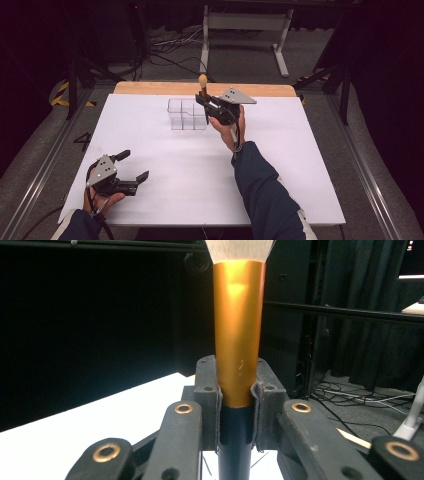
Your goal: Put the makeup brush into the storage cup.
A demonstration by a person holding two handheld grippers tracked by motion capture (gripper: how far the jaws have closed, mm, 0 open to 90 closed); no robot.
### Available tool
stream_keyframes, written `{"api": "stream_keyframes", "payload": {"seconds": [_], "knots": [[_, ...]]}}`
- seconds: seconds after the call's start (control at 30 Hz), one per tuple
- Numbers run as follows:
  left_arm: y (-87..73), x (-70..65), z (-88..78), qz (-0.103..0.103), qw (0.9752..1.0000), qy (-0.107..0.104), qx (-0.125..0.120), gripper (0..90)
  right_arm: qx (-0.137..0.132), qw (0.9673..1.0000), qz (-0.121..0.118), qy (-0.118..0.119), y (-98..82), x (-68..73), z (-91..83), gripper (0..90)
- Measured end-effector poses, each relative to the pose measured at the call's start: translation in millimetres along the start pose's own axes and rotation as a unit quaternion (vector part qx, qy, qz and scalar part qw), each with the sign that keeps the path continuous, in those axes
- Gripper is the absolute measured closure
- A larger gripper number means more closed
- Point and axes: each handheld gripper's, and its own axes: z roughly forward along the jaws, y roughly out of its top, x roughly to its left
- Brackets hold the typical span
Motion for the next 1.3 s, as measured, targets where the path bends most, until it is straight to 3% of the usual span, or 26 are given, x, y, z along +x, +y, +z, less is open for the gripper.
{"api": "stream_keyframes", "payload": {"seconds": [0.17,0.43,0.87,1.3], "knots": [[1.5,-2.0,-1.8,0.001,0.9999,-0.006,-0.009,6.5,0.003,1.0000,-0.008,-0.001,1.5,-2.0,5.8,78.2],[-1.8,-0.1,-5.9,0.000,1.0000,0.000,-0.008,6.1,0.000,1.0000,0.006,0.008,1.6,-6.7,16.6,78.2],[-4.1,0.4,-7.3,-0.004,1.0000,-0.002,-0.001,6.1,-0.004,0.9997,0.020,-0.010,6.3,-20.9,31.8,78.2],[-4.1,0.1,-8.8,-0.006,0.9999,-0.005,-0.007,6.6,0.009,0.9995,0.012,-0.028,6.2,-28.5,46.6,78.2]]}}
